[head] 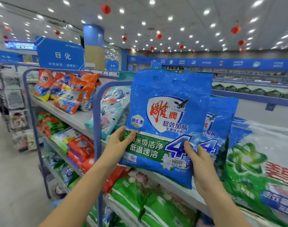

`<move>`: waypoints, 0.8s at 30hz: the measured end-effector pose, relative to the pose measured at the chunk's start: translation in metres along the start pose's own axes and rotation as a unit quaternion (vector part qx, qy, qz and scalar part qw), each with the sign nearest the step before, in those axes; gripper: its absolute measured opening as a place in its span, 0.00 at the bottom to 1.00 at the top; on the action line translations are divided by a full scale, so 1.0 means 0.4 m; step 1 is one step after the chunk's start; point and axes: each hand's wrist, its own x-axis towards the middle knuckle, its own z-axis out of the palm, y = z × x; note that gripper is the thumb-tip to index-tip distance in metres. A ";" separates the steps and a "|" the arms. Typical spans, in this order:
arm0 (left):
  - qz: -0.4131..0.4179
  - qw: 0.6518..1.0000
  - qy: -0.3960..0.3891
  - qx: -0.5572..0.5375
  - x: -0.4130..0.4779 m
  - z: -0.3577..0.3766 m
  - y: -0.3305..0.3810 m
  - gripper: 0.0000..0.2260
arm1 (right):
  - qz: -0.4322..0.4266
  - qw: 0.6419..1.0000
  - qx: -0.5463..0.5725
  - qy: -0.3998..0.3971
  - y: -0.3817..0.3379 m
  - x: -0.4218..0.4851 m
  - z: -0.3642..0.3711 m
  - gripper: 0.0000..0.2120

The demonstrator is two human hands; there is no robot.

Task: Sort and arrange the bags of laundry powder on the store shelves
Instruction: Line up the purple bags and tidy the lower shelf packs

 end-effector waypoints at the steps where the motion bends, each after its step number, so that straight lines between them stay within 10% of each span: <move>1: -0.001 1.000 -0.007 -0.004 0.037 -0.015 -0.009 0.10 | -0.008 1.000 -0.017 0.000 0.001 0.023 0.022 0.03; 10: -0.011 0.994 -0.099 -0.046 0.335 -0.103 -0.066 0.04 | -0.039 0.989 -0.088 0.112 0.033 0.177 0.193 0.35; 15: -0.032 0.990 -0.124 -0.066 0.408 -0.136 -0.104 0.05 | -0.051 0.978 -0.140 0.145 0.066 0.208 0.239 0.01; 24: -0.028 0.987 -0.144 0.063 0.360 -0.163 -0.151 0.14 | -0.025 0.962 -0.171 0.214 0.152 0.154 0.269 0.03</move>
